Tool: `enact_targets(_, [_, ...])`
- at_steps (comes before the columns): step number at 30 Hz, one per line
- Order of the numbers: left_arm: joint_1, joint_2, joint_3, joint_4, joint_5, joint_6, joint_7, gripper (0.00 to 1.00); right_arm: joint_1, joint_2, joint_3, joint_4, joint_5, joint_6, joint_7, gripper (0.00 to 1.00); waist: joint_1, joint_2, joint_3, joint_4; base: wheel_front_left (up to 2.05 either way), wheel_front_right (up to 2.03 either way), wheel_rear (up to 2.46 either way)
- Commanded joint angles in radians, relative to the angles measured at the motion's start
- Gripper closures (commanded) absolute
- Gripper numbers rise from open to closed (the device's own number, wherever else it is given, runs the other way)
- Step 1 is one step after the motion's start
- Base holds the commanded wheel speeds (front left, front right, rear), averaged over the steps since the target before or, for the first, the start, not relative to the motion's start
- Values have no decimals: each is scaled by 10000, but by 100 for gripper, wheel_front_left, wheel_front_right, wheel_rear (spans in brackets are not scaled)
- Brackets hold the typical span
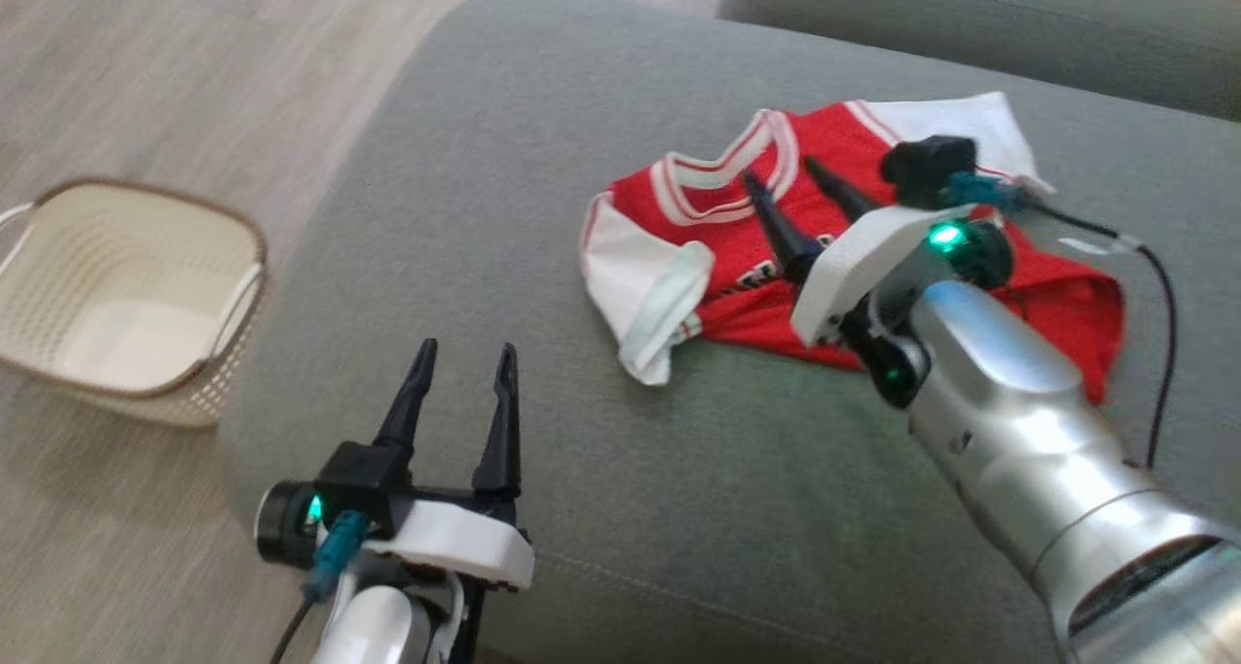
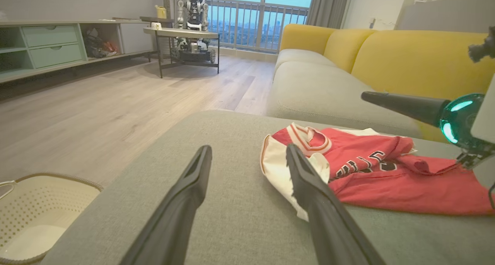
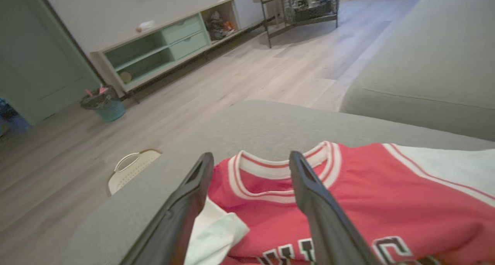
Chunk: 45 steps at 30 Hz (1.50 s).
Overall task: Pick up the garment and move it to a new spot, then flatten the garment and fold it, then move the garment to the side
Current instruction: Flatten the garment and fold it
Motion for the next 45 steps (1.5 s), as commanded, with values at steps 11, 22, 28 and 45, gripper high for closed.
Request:
enact_targets(11, [-371,-14,1102,-698,274,-12,-122,0,1872,-524,-4901,-2772,-2309,-2,-183,0,0,0,-870,-1770,0,0,0])
enact_targets(22, [-45,-14,1363,-802,386,-15,-122,0,5996,-128,-6954,-7117,-4310,-2,-184,0,0,0,-1079,-2670,0,0,0])
enact_targets(28, [341,-15,1314,-794,286,50,-122,0,7692,134,-6868,-8853,-4991,-2,-184,0,0,0,-1115,-3023,0,0,0])
enact_targets(45, [463,-15,1200,-606,254,-24,-122,0,8438,153,-6745,-9310,-4595,-2,-185,0,0,0,-1112,-3067,0,0,0])
